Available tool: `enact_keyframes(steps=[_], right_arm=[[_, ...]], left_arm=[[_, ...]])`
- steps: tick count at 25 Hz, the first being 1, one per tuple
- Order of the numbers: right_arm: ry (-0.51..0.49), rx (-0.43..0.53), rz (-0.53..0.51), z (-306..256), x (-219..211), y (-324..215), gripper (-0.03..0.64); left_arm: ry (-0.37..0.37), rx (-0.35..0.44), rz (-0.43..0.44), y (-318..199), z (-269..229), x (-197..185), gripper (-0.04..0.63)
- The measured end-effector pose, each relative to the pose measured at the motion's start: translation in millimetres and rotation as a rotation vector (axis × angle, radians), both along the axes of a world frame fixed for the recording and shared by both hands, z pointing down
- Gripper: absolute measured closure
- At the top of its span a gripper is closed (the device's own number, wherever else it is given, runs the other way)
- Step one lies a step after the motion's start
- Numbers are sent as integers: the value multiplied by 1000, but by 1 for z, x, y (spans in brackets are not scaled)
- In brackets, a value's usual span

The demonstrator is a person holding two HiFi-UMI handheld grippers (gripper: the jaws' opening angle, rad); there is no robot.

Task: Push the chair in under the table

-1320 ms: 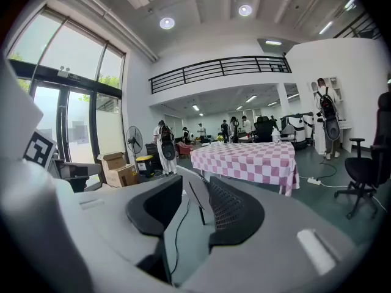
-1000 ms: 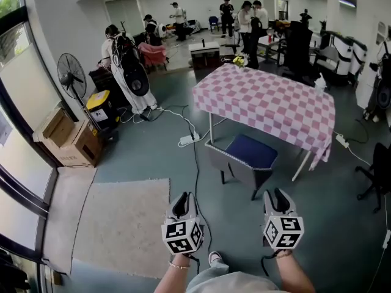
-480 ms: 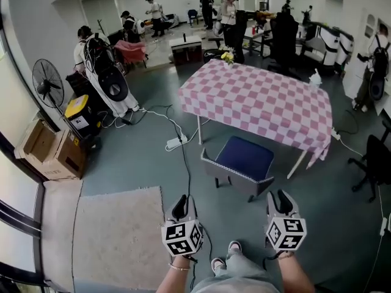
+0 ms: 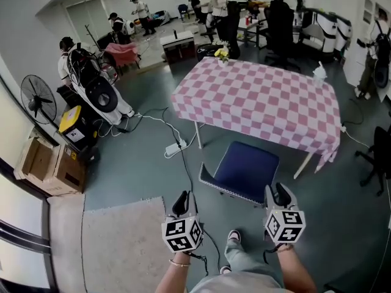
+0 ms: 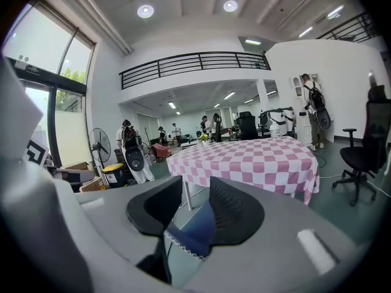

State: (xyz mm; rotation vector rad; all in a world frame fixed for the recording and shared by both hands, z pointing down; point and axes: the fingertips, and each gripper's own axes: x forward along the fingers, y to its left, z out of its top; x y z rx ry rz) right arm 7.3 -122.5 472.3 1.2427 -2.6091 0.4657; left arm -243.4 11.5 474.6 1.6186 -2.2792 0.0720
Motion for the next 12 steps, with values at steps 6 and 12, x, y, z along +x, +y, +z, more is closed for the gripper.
enact_keyframes(steps=[6, 12], right_arm=[[-18, -18, -36, 3, -31, -64, 492], [-47, -63, -36, 10, -44, -90, 492]], left_arm=[[-50, -41, 52, -73, -12, -12, 540], [-72, -68, 80, -108, -21, -21, 540]])
